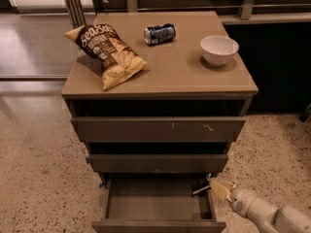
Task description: Place rxbar chocolate into bottom drawer
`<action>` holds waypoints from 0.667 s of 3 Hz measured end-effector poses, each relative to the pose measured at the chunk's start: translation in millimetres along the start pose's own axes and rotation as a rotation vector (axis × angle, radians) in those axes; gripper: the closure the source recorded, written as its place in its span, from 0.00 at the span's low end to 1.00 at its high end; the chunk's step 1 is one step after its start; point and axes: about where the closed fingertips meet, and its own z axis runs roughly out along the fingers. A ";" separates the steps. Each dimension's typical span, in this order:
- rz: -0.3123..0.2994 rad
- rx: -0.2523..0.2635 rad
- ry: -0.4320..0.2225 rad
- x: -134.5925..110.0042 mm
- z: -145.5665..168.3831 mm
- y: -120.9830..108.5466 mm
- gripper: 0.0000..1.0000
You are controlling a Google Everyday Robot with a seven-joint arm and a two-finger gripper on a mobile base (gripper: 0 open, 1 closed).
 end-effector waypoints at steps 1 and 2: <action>0.057 -0.023 0.055 22.4 31.6 -24.5 1.00; 0.111 -0.037 0.130 46.8 64.7 -41.0 1.00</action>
Offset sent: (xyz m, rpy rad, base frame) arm 0.0575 0.0333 -0.1252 0.0635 0.2635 0.0971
